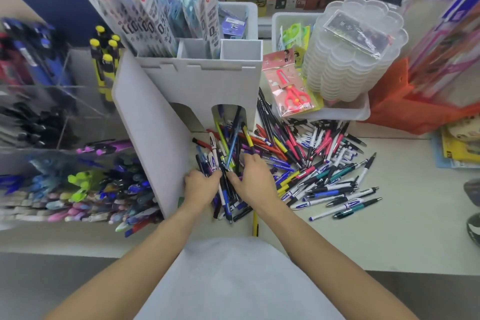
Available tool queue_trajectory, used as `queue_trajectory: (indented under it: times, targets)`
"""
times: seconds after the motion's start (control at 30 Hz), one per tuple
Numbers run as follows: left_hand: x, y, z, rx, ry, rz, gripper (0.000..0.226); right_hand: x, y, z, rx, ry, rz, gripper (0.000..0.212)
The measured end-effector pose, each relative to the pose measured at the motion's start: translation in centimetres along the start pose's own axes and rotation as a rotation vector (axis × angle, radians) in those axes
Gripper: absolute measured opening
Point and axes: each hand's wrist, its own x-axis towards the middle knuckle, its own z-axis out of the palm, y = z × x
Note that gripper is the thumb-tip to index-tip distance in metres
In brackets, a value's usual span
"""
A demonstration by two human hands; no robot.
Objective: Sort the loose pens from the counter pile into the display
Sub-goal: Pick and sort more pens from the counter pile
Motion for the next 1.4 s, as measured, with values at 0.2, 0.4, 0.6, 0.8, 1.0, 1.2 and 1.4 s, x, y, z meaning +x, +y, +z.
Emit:
queue_trajectory:
  times: [0.2,0.4,0.6,0.8,1.0,1.2,1.4]
  targets:
    - [0.2,0.7,-0.4,-0.221,-0.189,-0.119,0.056,0.3,-0.9,1.5,0.122,-0.063,0.058,0.041]
    - [0.1,0.1,0.3,-0.181,-0.248,-0.124,0.058,-0.6,-0.8,0.9,0.392,-0.168,0.086,0.027]
    - [-0.6,0.2,-0.3,-0.277,-0.339,-0.141,0.054,-1.5,-1.0,2.2,0.55,-0.057,0.115,0.047]
    - [-1.2,-0.1,-0.4,-0.272,-0.423,-0.07,0.074,-2.3,-0.9,2.3,0.329,-0.119,0.028,0.035]
    - [-1.2,0.1,-0.7,-0.296,-0.399,-0.052,0.054,-3.0,-0.2,-2.4,0.531,-0.4,0.039,0.021]
    - [-2.0,1.2,-0.6,-0.376,-0.516,0.073,0.033,-4.0,0.3,-3.8,0.402,-0.18,-0.041,0.031]
    - [-2.2,2.1,-0.7,-0.403,-0.57,0.099,0.055,-5.3,-0.3,-5.1,0.258,-0.336,-0.087,0.03]
